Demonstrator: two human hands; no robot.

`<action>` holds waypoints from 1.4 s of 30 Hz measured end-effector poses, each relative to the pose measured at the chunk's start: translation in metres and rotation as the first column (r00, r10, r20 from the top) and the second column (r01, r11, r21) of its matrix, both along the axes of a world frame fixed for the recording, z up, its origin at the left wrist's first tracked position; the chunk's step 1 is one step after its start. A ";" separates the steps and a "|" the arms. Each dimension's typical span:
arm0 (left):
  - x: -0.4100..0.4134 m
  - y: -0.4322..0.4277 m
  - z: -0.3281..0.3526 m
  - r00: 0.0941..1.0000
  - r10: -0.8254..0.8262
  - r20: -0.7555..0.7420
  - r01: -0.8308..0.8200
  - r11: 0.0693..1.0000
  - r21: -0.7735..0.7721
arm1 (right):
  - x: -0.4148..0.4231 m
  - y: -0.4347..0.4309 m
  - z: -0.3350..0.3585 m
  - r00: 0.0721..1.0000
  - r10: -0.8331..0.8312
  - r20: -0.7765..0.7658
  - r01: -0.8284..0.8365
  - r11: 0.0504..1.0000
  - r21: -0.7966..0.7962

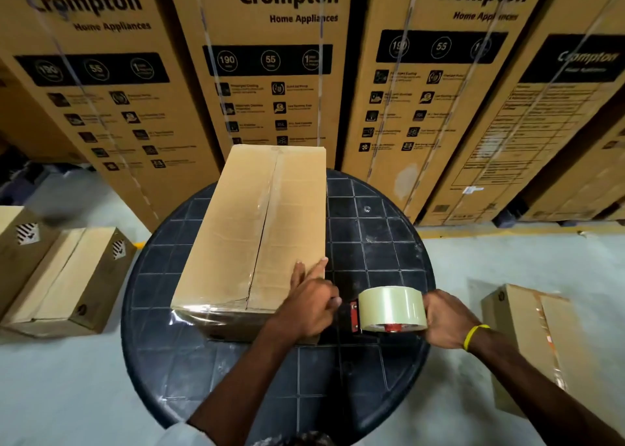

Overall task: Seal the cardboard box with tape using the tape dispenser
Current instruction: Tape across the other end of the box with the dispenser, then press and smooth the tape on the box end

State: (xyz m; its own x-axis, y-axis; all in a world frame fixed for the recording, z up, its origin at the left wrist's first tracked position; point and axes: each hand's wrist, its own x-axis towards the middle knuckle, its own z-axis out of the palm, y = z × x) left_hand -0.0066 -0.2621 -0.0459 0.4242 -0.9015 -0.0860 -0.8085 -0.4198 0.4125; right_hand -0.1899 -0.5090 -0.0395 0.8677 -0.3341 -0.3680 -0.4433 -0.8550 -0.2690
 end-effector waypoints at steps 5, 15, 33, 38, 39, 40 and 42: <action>0.004 -0.003 -0.003 0.991 0.017 -0.130 -0.023 0.999 -0.046 | -0.001 0.006 0.002 0.999 -0.006 -0.036 0.005 1.000 -0.016; 0.002 0.004 -0.011 0.991 0.032 -0.131 -0.049 0.990 -0.129 | -0.007 0.028 -0.028 0.927 -0.053 -0.371 0.012 0.994 -0.112; 0.007 -0.002 -0.008 0.976 0.026 -0.214 -0.037 0.998 -0.048 | 0.032 0.131 -0.124 0.449 -0.684 -0.575 0.816 0.052 0.575; 0.006 -0.002 -0.006 0.975 0.045 -0.216 -0.053 0.998 -0.029 | 0.031 0.140 -0.083 0.606 -0.763 -0.225 0.728 0.418 0.544; 0.007 -0.002 -0.006 0.975 0.043 -0.216 -0.051 0.998 -0.030 | 0.032 0.146 -0.073 0.518 -0.821 -0.241 0.706 0.252 0.662; 0.007 -0.002 -0.007 0.975 0.041 -0.218 -0.049 0.998 -0.032 | 0.033 0.153 -0.065 0.462 -0.830 -0.314 0.640 0.067 0.765; 0.008 -0.003 -0.005 0.973 0.048 -0.224 -0.054 0.998 -0.024 | 0.039 0.168 -0.046 0.476 -0.751 -0.458 0.432 -0.254 0.866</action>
State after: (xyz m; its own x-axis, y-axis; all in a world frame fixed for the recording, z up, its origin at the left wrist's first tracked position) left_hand 0.0013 -0.2651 -0.0513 0.4429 -0.8828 -0.1569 -0.6723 -0.4427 0.5933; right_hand -0.1504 -0.3409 -0.0860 0.5506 -0.3428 -0.7611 -0.3736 0.7141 -0.5920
